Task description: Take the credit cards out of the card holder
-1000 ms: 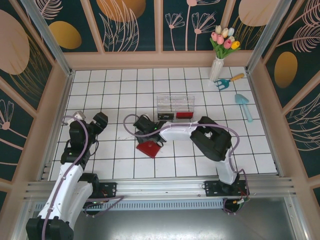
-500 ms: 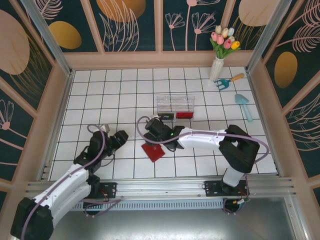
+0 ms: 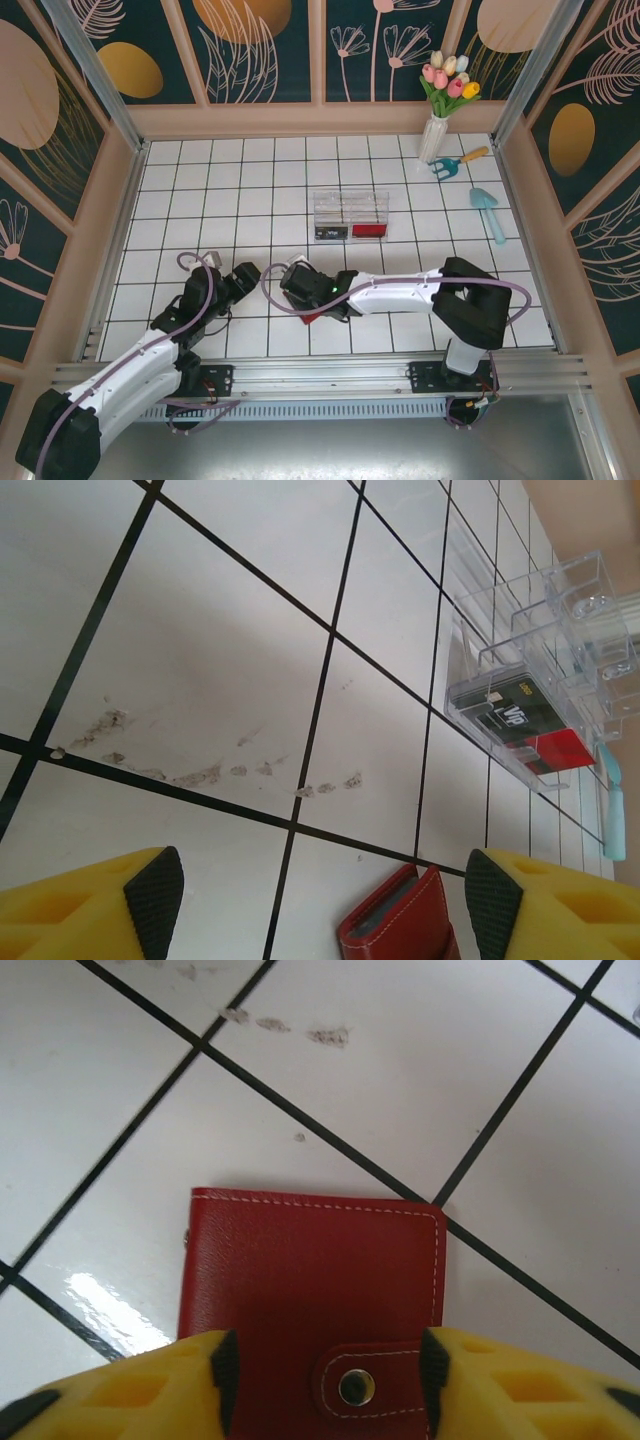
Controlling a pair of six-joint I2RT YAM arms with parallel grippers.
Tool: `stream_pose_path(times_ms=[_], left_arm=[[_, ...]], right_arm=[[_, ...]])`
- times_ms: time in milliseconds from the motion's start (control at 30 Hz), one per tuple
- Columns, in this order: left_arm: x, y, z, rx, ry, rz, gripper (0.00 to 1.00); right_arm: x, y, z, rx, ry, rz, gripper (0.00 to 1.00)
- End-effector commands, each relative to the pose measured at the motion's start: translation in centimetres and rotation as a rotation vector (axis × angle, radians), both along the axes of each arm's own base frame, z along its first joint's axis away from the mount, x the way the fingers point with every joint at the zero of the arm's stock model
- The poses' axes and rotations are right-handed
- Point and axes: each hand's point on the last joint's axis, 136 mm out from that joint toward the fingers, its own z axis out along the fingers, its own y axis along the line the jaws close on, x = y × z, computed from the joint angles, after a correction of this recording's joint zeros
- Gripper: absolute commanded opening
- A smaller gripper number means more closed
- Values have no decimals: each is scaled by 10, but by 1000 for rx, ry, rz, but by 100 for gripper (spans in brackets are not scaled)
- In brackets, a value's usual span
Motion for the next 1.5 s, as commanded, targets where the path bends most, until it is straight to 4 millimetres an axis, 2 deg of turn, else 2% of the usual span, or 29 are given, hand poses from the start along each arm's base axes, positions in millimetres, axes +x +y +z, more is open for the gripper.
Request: stream_pose_path(times_ms=[0, 100, 300, 400, 733, 900, 933, 1100, 1200, 1267, 1467], left_arm=[[8, -3, 13, -17, -36, 12, 77], [7, -3, 13, -20, -35, 14, 77], [7, -2, 12, -17, -30, 14, 78], [7, -2, 12, -16, -28, 15, 78], [7, -3, 10, -14, -26, 11, 79], [6, -5, 11, -22, -21, -2, 79], [6, -6, 11, -24, -22, -6, 78], [5, -13, 14, -49, -25, -30, 76], [2, -24, 14, -85, -19, -58, 69], [0, -36, 15, -106, -16, -87, 61], [-9, -81, 11, -126, 16, -186, 24]], right_arm=[[-6, -15, -24, -95, 15, 4, 49], [-8, -19, -31, -112, 22, 4, 47], [-10, -23, -41, -136, 39, -3, 51], [-12, -25, -43, -139, 44, -5, 40], [-13, -28, -43, -129, 51, -24, 25], [-10, -24, -36, -111, 42, -31, 8], [-10, -23, -34, -107, 41, -33, 0], [-9, -20, -27, -82, 40, -41, 0], [-9, -17, -22, -53, 52, -48, 0], [-8, -15, -20, -26, 70, -55, 0], [-6, -12, -12, 58, 115, -85, 0]])
